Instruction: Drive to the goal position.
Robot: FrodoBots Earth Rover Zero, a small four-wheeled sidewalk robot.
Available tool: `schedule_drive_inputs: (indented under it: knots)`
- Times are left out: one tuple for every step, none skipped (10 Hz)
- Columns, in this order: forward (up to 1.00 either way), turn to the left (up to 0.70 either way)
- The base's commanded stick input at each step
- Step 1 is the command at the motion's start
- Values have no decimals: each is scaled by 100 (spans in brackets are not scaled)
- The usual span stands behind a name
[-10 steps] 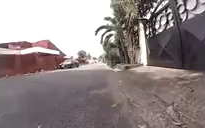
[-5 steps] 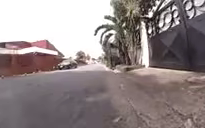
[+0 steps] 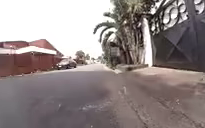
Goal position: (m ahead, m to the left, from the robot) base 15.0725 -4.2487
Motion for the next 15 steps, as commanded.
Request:
schedule_drive_inputs:
  knots:
    - [70, 0]
    - [70, 0]
    - [70, 0]
    - [70, 0]
    - [70, 0]
    - [70, 0]
    - [70, 0]
    - [70, 0]
    - [70, 0]
    - [70, 0]
    - [70, 0]
    - [70, 0]
    - [70, 0]
    - [70, 0]
    - [70, 0]
